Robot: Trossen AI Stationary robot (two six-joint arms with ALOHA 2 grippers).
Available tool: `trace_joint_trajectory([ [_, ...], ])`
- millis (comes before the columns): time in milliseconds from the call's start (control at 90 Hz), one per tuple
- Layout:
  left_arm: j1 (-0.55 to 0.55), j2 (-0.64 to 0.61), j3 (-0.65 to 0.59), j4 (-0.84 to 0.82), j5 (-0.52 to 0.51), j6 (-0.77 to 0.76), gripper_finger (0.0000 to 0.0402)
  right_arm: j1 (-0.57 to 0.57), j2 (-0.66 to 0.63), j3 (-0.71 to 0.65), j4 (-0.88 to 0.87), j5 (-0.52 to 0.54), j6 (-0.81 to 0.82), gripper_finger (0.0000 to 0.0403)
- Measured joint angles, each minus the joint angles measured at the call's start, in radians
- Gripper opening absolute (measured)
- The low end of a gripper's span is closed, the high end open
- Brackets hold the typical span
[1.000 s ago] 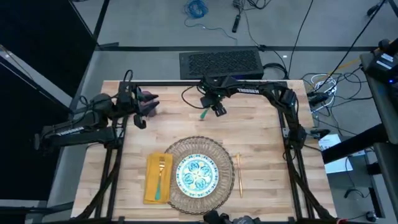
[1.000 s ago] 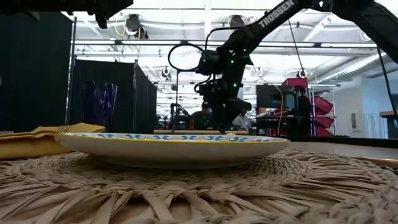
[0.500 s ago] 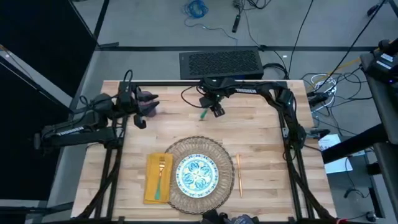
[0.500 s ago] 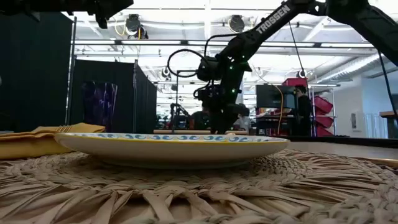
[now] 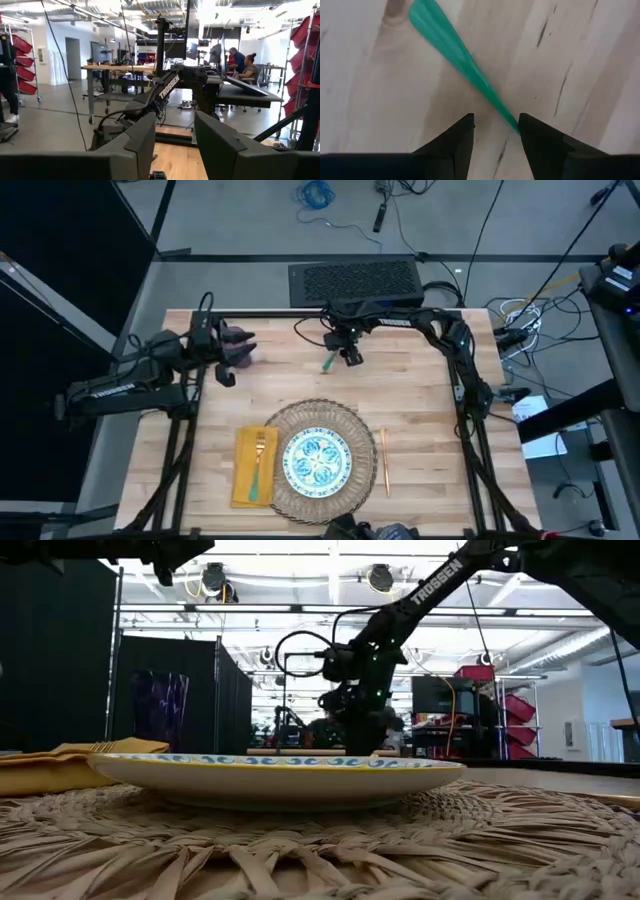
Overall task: Set table place
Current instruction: Put the green spoon to the right of the gold knife
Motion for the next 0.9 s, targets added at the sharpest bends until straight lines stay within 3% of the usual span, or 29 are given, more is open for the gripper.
trace_joint_trajectory([
  [300, 0.000, 0.000, 0.000, -0.001, 0.000, 0.020, 0.0121, 0.005, 0.007, -0.001, -0.007, 0.025, 0.001, 0.0124],
  [678, 0.000, 0.000, 0.000, -0.001, 0.000, 0.020, 0.0121, 0.010, 0.010, 0.000, -0.080, 0.025, 0.029, 0.0013],
  [900, 0.000, 0.000, 0.000, -0.001, 0.000, 0.018, 0.0121, 0.040, 0.010, 0.000, -0.114, 0.048, 0.078, 0.0005],
])
